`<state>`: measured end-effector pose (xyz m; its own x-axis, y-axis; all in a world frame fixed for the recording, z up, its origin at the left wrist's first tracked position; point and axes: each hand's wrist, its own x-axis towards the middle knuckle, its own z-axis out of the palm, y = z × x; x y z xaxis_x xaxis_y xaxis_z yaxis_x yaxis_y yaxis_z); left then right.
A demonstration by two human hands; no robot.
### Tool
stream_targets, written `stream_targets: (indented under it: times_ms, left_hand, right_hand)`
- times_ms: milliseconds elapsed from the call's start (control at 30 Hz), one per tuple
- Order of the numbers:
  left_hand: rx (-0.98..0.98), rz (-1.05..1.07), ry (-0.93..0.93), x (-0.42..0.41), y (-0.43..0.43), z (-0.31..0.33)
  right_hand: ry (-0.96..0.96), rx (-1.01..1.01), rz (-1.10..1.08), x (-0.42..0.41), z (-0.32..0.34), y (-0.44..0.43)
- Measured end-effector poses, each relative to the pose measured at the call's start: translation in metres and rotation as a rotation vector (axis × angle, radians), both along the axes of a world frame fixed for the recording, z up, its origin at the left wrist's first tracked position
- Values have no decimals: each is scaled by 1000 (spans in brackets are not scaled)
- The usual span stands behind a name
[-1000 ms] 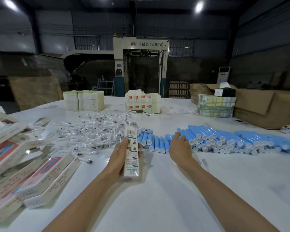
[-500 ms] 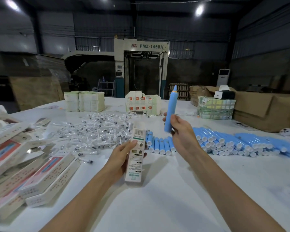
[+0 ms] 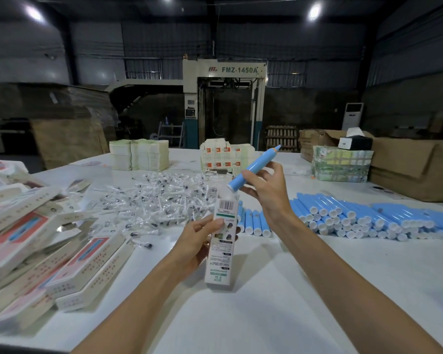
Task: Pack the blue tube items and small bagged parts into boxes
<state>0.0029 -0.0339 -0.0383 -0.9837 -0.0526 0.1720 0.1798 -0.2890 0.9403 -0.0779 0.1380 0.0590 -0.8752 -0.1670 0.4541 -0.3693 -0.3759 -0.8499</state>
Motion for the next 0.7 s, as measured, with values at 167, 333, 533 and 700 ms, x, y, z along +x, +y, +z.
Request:
stream_targets:
  times_ms: [167,333,533,700]
  left_hand:
    - [-42,-45,15,0,2,-2]
    - [-69,-51,-6,-3,-1,-6]
    - [-100,-97,-7,0,4,-7]
    - [-77,-63,-19,0,8,-9]
  right_hand:
    - [24,276,-42,-10,0,2]
    - [83,596,-25,-15,4,12]
    - [118,750,19,-16,5,12]
    - [203,805,-111,-12,-10,5]
